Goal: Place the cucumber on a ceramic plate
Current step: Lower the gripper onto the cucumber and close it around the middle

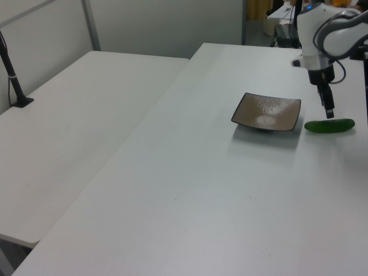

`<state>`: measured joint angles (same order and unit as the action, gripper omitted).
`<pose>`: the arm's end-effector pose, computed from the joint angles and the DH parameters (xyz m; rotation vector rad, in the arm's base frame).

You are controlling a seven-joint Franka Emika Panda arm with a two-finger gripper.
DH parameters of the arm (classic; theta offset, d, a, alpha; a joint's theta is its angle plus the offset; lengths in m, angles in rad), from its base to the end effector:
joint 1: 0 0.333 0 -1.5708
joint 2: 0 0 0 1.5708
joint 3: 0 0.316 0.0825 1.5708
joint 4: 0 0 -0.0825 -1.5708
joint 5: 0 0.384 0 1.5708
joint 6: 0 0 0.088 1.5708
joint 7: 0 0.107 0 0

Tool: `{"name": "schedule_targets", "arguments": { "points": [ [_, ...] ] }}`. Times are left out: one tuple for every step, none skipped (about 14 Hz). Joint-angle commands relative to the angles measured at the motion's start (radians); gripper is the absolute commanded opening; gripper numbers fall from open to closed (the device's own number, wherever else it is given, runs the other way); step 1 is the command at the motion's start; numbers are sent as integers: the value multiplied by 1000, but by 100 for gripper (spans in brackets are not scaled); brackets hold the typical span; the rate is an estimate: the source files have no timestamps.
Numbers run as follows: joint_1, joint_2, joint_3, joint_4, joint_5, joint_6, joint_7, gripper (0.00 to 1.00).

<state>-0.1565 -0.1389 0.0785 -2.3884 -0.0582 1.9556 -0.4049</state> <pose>0.4403 -0.0384 0.3526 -3.0467 -0.5456 0.4685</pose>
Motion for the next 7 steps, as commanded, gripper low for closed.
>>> {"name": "schedule_targets", "arguments": {
  "points": [
    [-5,50,0,-32,-41,43,-22,100],
    [-3,64,0,-31,-57,54,-18,100],
    [-3,73,0,-32,-66,60,-15,100],
    [-2,81,0,-31,-69,62,-15,99],
    [2,97,0,-29,-71,63,-12,97],
    [3,110,0,-29,-77,65,-11,96],
    [5,113,0,-29,-87,65,-11,90]
  ]
}}
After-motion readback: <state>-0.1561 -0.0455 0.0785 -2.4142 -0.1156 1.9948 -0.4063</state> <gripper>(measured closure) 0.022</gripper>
